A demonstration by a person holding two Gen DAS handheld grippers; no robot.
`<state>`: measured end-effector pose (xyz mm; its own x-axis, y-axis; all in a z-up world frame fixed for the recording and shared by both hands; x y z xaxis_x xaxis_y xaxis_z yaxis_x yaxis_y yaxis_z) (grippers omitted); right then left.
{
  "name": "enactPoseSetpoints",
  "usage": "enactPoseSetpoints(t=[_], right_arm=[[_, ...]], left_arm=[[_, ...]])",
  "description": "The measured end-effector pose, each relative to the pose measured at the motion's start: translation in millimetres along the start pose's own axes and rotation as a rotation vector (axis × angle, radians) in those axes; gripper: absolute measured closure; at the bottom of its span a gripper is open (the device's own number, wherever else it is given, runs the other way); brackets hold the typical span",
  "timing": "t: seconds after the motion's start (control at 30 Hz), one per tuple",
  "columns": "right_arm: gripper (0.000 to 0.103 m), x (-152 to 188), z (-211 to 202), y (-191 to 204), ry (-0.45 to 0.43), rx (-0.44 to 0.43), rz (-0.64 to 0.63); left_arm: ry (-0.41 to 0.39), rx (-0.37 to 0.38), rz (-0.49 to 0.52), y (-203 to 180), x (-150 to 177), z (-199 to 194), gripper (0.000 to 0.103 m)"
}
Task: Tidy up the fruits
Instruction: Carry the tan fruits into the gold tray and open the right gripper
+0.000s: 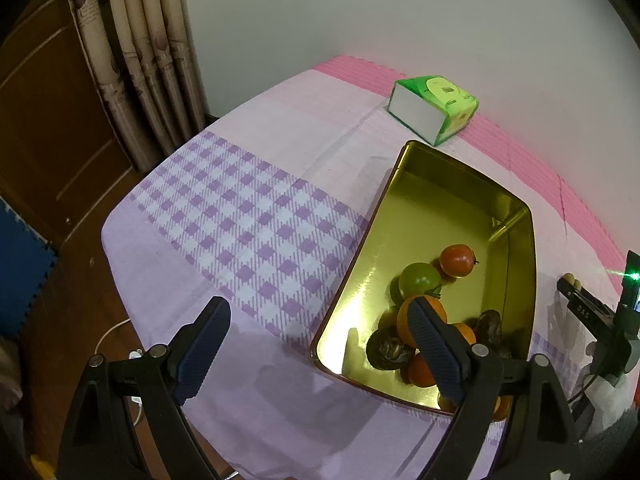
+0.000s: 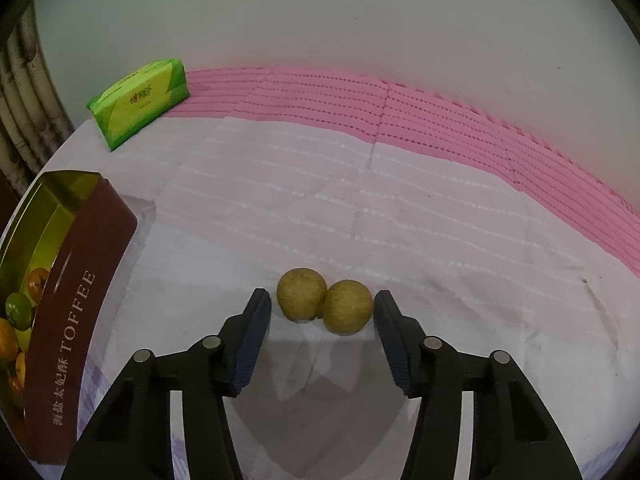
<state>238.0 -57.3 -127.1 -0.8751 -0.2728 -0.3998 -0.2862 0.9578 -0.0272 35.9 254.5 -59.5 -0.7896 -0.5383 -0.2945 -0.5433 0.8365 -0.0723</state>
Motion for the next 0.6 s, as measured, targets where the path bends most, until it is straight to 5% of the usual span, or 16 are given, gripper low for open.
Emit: enactPoseSetpoints(t=[0.6], right_arm=[[0.055, 6, -26, 14, -0.036, -0.027, -0.032]], left_arm=[[0.012, -0.009, 0.004, -1, 2, 4, 0.015]])
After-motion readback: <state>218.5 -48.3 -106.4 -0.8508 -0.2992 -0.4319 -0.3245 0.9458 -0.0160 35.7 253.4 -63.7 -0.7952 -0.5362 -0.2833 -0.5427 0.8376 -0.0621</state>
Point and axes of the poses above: each gripper's, at about its wrist camera, not at the fingertips, and z roughly the way its jaws point, y to its left, x to its underside, the point moved 6 cm from there along z, roughly the way its jaws point, and after that the axes turned 12 degrees about y, right-handed, at the moved point
